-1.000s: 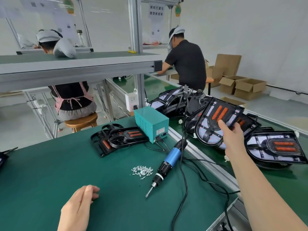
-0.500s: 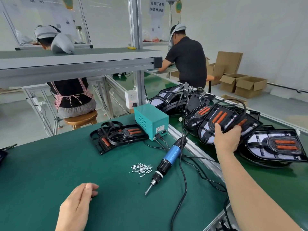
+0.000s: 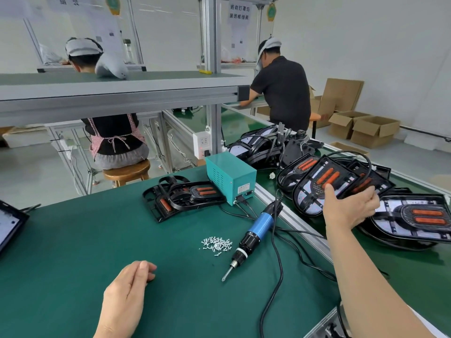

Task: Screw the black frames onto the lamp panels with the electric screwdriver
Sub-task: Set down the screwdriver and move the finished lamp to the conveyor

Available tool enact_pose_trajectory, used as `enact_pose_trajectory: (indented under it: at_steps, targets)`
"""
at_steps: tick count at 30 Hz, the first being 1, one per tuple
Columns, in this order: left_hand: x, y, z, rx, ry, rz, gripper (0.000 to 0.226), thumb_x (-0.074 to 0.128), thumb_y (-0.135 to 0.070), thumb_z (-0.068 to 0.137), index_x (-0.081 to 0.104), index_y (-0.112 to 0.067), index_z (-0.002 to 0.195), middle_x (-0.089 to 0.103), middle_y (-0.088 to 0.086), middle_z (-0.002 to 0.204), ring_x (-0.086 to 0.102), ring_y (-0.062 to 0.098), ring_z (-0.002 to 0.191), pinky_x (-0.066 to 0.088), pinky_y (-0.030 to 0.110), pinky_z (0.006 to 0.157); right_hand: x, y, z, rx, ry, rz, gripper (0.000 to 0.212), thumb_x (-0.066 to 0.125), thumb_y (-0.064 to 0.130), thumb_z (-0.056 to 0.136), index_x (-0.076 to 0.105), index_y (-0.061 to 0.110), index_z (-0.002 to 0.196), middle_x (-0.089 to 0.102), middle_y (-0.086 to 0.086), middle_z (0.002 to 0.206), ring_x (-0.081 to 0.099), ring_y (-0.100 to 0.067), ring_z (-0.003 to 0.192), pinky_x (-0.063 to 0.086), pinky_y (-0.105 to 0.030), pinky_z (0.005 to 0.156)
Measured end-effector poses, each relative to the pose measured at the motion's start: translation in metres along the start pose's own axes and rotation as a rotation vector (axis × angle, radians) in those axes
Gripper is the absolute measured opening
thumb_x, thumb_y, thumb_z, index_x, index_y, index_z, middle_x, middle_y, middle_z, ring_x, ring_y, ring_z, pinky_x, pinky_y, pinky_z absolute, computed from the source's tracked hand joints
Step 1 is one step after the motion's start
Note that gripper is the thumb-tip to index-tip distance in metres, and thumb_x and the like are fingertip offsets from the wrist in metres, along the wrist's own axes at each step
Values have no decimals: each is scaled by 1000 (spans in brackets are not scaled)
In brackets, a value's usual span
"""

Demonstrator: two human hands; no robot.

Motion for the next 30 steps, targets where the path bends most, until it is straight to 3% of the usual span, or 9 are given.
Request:
enact_pose_trajectory:
  at_steps: [4, 11, 15, 18, 22, 26, 28, 30]
  targets:
    - [0, 1, -1, -14, 2, -2, 30, 51, -18, 103, 73, -23, 83, 72, 2, 83, 68, 12, 87, 43, 0, 69, -10, 12, -6, -9, 6, 78, 95, 79, 40, 84, 26, 6, 157, 25, -15, 159, 28, -36, 143, 30, -52, 114]
    - [1, 0, -3, -25, 20, -5, 29, 49, -19, 103, 72, -20, 86, 71, 4, 84, 67, 14, 90, 46, 8, 73, -12, 62, -63, -198, 159, 257, 74, 75, 33, 87, 40, 5, 147, 31, -14, 151, 34, -29, 139, 32, -49, 116]
    - [1, -1, -4, -28, 23, 11, 30, 49, -21, 104, 72, -22, 85, 71, 3, 83, 66, 11, 89, 49, 25, 81, -10, 91, -116, -327, 248, 360, 64, 74, 23, 90, 43, 5, 144, 36, -9, 141, 42, -23, 128, 33, -32, 111]
    - [4, -1, -5, -45, 38, 8, 30, 48, -22, 104, 72, -22, 85, 70, 4, 85, 65, 8, 88, 48, 28, 82, -2, 104, -159, -377, 356, 424, 56, 70, 16, 93, 44, 8, 142, 36, 1, 131, 44, -18, 123, 33, -25, 105]
    - [2, 0, -4, -66, 33, 5, 32, 47, -23, 105, 71, -23, 84, 70, 4, 87, 63, 3, 86, 47, 26, 82, 18, 112, -223, -358, 522, 466, 51, 68, 10, 94, 46, 12, 140, 40, 5, 127, 44, -13, 121, 39, -34, 105]
    - [2, 4, -3, -97, 32, 3, 33, 46, -24, 105, 71, -25, 83, 70, -1, 86, 63, 1, 86, 48, 26, 83, 40, 110, -291, -326, 712, 471, 50, 67, 7, 93, 47, 18, 137, 42, 15, 123, 44, -8, 120, 37, -32, 107]
    - [2, 6, -2, -104, 27, 4, 33, 46, -25, 105, 71, -25, 83, 71, -4, 85, 64, 3, 86, 49, 27, 83, 52, 107, -321, -338, 807, 421, 50, 66, 8, 92, 47, 18, 137, 40, 23, 122, 44, -7, 121, 41, -40, 106]
    - [2, 5, -2, -98, 23, -2, 33, 46, -26, 105, 70, -26, 83, 71, -7, 86, 64, 4, 86, 49, 24, 82, 63, 101, -345, -343, 896, 361, 51, 65, 9, 92, 46, 18, 139, 40, 21, 123, 43, -8, 124, 43, -47, 104]
Point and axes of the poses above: each hand's wrist, its own z-axis towards the middle knuckle, its own x-axis out of the palm, y = z × x, the point moved 8 cm from there along z, towards the middle knuckle
